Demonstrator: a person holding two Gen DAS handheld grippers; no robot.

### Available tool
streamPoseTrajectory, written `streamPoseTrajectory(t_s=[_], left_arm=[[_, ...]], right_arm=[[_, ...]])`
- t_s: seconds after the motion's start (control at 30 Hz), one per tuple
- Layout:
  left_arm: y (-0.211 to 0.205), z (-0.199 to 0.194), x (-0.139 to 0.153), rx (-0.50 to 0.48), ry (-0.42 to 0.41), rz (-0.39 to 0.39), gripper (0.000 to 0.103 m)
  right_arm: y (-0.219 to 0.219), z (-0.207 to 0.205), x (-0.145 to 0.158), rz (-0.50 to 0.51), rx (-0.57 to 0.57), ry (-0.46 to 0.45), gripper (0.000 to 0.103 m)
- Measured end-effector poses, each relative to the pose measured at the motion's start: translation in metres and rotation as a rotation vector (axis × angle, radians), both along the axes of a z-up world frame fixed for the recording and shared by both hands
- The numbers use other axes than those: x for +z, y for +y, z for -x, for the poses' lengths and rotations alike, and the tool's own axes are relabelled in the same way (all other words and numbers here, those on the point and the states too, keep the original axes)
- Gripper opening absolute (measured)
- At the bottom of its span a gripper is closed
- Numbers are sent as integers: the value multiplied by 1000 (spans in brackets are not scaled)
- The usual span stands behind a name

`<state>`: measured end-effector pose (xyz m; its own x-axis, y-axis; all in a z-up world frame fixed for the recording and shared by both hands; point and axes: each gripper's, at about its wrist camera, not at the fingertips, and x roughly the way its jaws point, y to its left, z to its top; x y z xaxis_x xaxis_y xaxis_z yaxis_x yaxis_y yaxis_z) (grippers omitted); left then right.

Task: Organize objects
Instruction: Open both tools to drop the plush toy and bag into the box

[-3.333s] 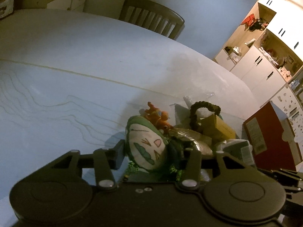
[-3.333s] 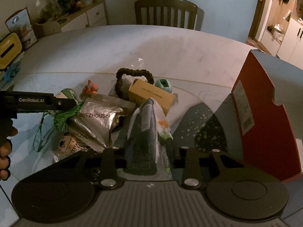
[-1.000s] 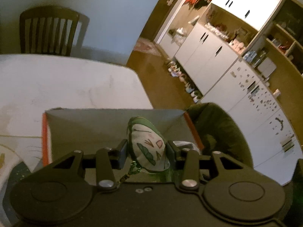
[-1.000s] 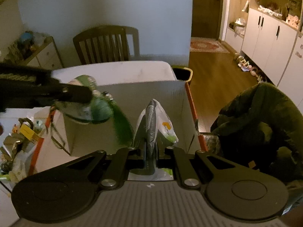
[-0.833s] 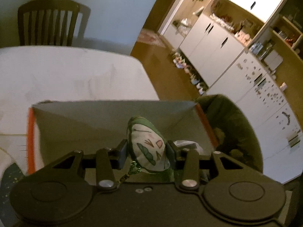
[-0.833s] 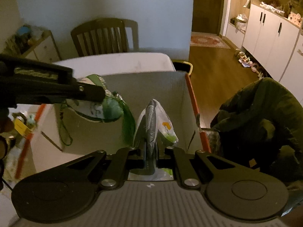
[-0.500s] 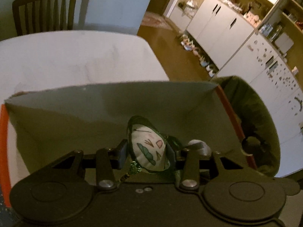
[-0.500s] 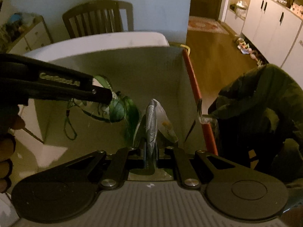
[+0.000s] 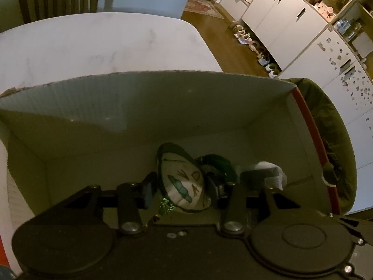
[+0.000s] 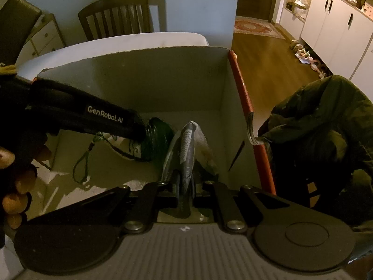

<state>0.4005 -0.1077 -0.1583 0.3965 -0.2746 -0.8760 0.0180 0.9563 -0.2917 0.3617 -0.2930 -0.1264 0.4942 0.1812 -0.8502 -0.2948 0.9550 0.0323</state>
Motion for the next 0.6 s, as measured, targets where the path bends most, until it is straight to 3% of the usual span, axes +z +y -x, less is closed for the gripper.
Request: streamPoseTrajectory(t_s=[0.1,0.17,0.6], left_arm=[[-4,0,5,-2,-3,-5,55],[-6,1,7,1,-14,-20,70],[-2,24,38,14,-96,-21,77]], right_arm=[[-1,1,1,-5,2,-5,9],[-3,0,2,-5,-1,-10,9],[-14,12,21,-60,-9,-43,12]])
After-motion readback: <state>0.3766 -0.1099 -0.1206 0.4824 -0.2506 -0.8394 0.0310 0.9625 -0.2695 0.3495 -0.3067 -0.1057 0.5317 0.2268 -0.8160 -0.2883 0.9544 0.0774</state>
